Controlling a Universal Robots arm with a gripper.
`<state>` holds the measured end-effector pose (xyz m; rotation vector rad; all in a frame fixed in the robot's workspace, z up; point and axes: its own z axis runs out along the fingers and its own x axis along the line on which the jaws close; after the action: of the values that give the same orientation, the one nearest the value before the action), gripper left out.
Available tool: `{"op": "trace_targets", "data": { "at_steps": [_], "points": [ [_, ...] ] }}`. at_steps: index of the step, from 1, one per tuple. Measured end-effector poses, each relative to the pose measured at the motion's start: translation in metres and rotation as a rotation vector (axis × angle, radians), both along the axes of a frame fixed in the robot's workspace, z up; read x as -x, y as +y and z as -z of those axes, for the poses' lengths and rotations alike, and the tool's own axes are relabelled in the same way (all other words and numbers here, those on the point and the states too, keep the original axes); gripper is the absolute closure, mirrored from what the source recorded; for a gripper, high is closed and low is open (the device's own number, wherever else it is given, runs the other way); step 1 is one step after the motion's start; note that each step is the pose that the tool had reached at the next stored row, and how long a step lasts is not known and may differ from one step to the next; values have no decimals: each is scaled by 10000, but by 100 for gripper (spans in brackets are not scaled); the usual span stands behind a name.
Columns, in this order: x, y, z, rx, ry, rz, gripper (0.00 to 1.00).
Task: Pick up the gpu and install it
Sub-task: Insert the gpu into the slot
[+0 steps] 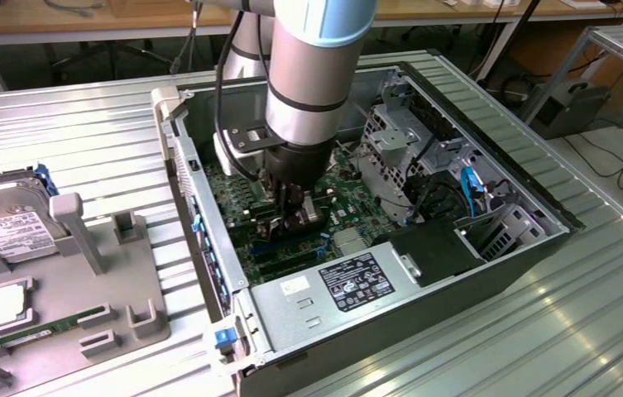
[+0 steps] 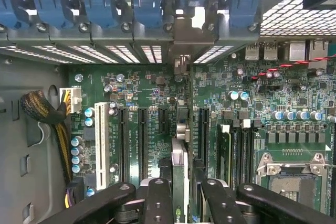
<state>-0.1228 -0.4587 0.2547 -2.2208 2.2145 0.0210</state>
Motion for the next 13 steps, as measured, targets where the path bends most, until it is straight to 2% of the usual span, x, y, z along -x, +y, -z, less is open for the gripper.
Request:
{"op": "trace_targets", "data": {
  "at_steps": [3, 4, 5, 11, 13],
  "points": [
    [0, 0, 3, -4, -3, 0, 73],
    [0, 0, 2, -4, -3, 0, 66],
    [0, 0, -14, 0, 1, 0, 66],
    [0, 3, -327, 0, 3, -2, 66],
    [10, 21, -371, 10, 3, -4, 67]
  ]
}}
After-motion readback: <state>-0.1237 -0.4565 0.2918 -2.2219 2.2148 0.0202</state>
